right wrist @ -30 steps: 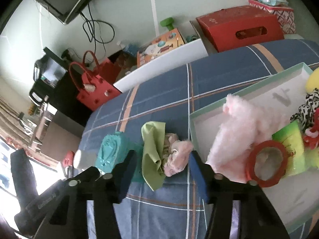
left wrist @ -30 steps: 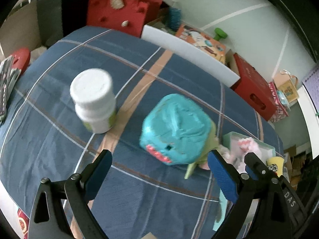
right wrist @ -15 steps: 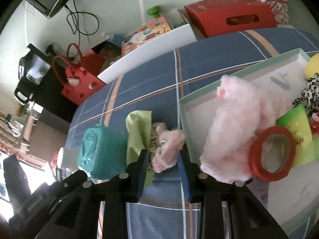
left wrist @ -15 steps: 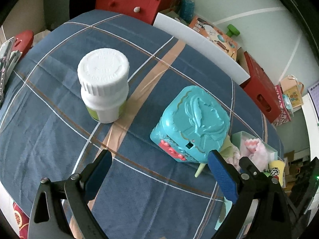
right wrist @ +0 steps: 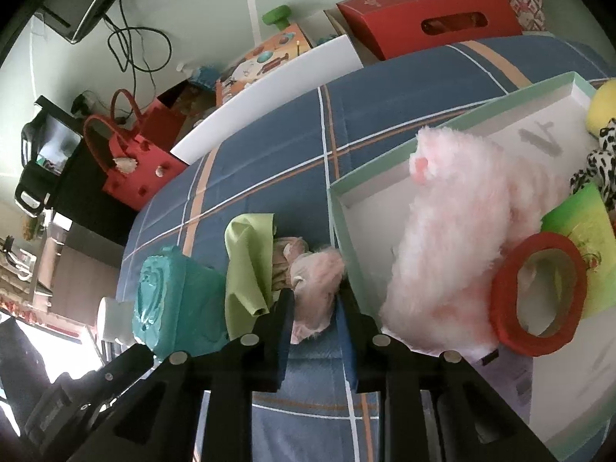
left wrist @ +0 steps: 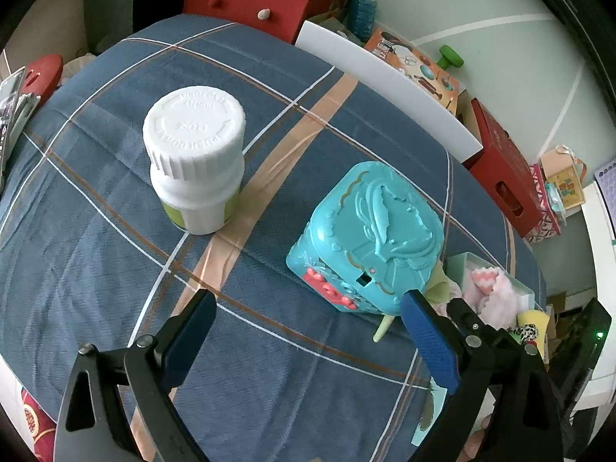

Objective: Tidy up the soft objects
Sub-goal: 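Close the right tool on the pink fluffy cloth and lift it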

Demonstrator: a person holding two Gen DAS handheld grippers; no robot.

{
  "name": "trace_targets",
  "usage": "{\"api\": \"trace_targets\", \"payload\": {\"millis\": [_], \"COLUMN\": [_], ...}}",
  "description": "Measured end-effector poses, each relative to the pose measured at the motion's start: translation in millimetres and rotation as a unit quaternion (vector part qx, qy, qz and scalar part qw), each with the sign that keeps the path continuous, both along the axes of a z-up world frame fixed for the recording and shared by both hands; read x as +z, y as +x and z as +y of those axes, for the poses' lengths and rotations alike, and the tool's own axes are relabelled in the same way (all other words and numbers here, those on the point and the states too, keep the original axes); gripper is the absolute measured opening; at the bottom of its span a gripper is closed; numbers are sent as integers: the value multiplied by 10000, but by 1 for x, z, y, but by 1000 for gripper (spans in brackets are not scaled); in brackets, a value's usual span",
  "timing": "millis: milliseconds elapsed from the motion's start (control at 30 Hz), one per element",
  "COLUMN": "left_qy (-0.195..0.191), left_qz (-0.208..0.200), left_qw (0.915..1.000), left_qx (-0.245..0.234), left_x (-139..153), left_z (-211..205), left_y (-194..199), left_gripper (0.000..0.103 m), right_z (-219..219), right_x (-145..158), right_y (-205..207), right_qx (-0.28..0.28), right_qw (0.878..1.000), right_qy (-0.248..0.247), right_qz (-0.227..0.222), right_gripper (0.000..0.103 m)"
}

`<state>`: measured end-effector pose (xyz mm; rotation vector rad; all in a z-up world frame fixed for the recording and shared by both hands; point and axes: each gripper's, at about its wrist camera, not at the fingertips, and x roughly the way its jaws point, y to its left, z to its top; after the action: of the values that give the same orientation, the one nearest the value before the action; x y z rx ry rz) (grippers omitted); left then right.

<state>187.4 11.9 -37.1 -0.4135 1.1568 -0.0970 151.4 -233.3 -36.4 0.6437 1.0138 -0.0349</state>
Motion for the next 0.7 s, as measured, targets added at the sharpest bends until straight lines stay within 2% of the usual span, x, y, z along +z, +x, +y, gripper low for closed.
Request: {"api": "trace_targets", "payload": {"millis": [100, 367, 700], "left_qy": [-5, -63, -132], "left_qz": [5, 19, -38], "left_qw": [10000, 9999, 9994], "left_qx": [-8, -79, -322], "left_x": [0, 1, 6], "left_z": [-1, -5, -19], "left_y": [0, -1, -3], "left_gripper": [97, 97, 97], "right_z": [-1, -5, -12], "right_x": [-1, 5, 35], "right_y": [0, -3, -18], "right_qx": [-23, -64, -159], "right_qw": [10000, 9998, 9976], "right_qy": [-8, 16, -17], "right_qz": [-10, -181, -670], "right_gripper": [12, 12, 11]}}
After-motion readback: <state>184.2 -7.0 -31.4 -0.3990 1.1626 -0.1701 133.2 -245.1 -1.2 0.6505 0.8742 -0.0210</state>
